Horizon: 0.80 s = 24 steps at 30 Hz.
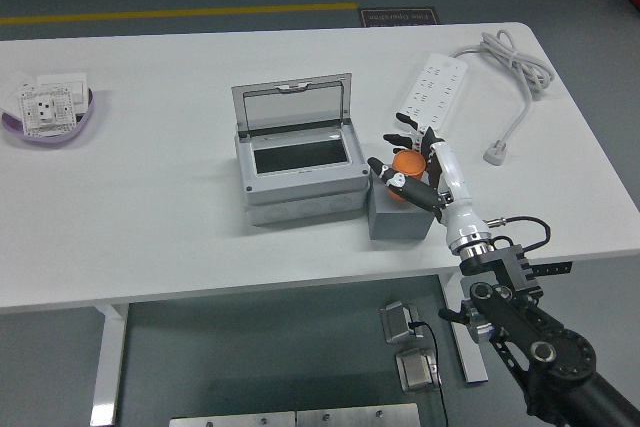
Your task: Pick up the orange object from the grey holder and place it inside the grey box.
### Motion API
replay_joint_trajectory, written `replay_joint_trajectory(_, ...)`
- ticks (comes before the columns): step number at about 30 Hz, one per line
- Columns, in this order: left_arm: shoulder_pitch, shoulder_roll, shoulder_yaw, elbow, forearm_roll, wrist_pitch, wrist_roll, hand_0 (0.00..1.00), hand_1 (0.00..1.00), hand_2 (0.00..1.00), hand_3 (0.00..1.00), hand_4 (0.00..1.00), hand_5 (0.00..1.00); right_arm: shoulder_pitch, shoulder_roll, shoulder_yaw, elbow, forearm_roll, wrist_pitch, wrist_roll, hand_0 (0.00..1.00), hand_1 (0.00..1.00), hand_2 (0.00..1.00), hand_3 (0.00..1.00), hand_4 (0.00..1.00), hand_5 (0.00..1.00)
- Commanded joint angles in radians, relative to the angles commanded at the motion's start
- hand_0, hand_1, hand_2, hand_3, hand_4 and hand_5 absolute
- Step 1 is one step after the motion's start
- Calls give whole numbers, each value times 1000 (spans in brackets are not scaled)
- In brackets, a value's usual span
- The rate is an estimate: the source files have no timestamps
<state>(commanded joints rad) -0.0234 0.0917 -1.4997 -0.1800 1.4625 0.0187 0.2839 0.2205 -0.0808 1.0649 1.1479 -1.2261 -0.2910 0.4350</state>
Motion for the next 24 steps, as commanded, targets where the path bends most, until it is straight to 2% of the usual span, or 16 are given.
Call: replay_joint_trajectory(24,-1,-2,1,0,0,-7,-4,694,684,685,807,730,357,-3,3,-29,-48,-6,14,-26,741,786,821,901,927,281)
